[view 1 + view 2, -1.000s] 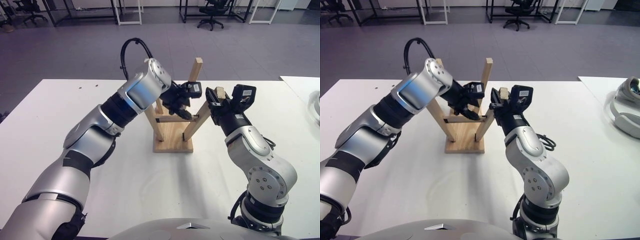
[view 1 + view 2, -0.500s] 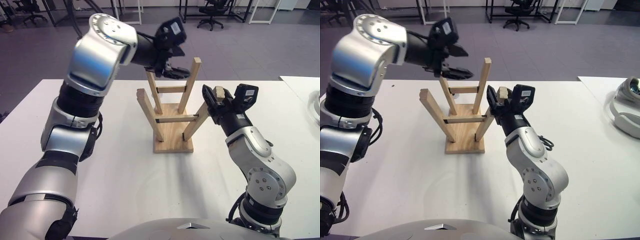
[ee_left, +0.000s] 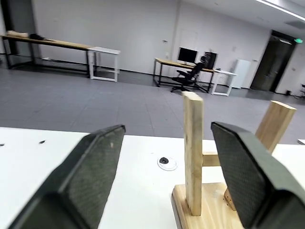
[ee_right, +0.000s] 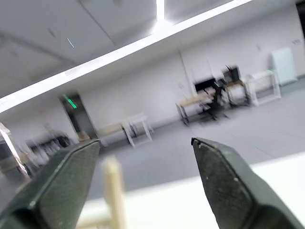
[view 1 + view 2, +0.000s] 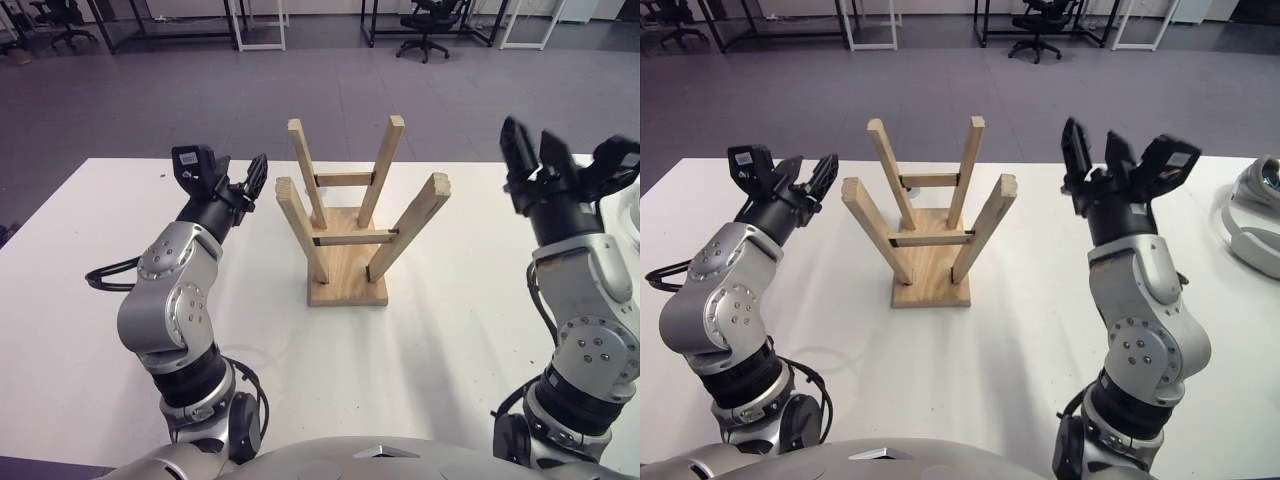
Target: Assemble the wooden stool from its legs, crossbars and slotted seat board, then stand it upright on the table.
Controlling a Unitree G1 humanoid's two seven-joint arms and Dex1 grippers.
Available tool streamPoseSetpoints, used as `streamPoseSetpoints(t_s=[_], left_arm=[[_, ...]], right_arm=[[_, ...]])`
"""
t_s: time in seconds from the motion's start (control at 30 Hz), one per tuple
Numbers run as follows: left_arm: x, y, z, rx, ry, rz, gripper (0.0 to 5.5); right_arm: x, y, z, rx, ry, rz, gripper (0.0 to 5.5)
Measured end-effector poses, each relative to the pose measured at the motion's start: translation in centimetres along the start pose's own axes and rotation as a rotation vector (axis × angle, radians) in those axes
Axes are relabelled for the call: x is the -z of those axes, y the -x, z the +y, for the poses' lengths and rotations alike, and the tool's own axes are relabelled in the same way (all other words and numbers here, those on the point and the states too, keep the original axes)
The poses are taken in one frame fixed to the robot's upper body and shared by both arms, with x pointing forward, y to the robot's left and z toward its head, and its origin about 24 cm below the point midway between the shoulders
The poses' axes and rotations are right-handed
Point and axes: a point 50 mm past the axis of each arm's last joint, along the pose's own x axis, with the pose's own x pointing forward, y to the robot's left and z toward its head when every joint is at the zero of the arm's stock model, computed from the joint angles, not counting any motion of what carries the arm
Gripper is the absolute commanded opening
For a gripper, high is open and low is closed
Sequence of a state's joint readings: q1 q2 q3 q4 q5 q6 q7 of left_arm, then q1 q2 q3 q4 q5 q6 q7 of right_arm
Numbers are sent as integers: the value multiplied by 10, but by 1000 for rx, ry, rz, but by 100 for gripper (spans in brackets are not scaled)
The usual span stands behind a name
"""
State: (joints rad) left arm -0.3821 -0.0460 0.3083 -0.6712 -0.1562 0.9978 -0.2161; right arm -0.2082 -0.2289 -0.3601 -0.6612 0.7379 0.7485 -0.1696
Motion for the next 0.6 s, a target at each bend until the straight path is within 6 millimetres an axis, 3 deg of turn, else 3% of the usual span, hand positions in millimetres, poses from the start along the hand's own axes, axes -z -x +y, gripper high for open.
streamPoseSetpoints(t_s=[0.1, 0.23, 0.6], left_arm=[[0, -2, -8, 3, 33, -24, 334], [7, -3, -20, 11, 44, 0, 334], [19, -5, -37, -22, -7, 48, 334]], right_arm=[[17, -1, 6, -36, 27, 85, 359], [20, -6, 20, -97, 47, 107, 359], [30, -4, 28, -120, 241, 193, 359]])
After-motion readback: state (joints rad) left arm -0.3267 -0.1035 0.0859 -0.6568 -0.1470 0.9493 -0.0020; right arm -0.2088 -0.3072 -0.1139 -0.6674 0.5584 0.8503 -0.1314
